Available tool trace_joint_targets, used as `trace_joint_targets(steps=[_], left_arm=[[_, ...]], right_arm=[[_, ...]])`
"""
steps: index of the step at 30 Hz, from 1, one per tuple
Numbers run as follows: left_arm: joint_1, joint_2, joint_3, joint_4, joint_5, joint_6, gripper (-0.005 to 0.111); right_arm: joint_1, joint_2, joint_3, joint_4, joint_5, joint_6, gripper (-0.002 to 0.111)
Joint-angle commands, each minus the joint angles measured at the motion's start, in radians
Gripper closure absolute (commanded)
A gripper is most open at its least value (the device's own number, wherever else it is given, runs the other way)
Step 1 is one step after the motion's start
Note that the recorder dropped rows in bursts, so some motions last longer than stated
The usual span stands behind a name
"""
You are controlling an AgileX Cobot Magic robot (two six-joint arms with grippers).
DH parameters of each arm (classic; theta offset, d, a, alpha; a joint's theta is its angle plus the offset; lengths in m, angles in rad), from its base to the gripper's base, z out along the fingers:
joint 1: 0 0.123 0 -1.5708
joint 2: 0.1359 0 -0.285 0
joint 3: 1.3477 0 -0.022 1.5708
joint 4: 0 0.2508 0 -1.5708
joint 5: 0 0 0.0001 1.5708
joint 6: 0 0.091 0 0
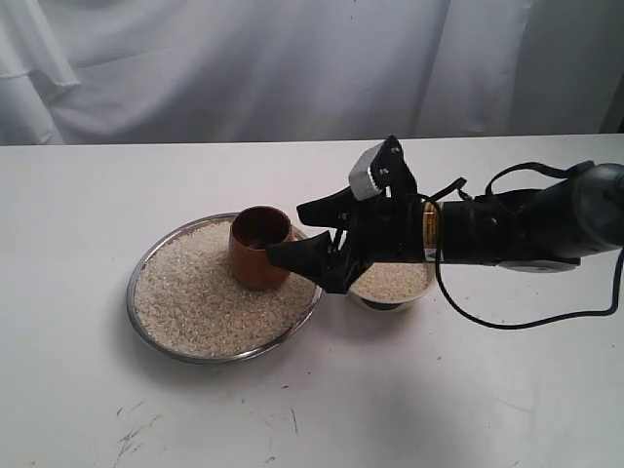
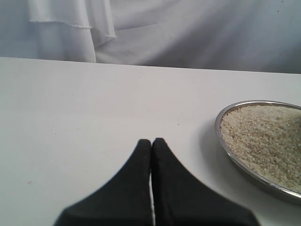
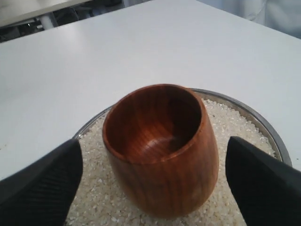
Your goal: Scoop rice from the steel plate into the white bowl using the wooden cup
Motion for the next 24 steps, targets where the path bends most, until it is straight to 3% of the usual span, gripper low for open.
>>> trace_joint_targets(steps=[1, 9, 24], left_arm=[[0.002, -0.004, 0.005, -0.001, -0.007, -0.001, 0.107], [0.002, -0.004, 0.005, -0.001, -0.007, -0.001, 0.107], [0.002, -0.004, 0.005, -0.001, -0.007, -0.001, 0.107]], right_arm=[[-0.027, -0.013, -0.003, -0.034, -0.054, 0.009, 0.032], [-0.029, 0.019, 0.003, -0.036, -0.067, -0.051, 0.032], [-0.057, 0.143, 0.001, 0.064, -0.251, -0.238, 0.032]])
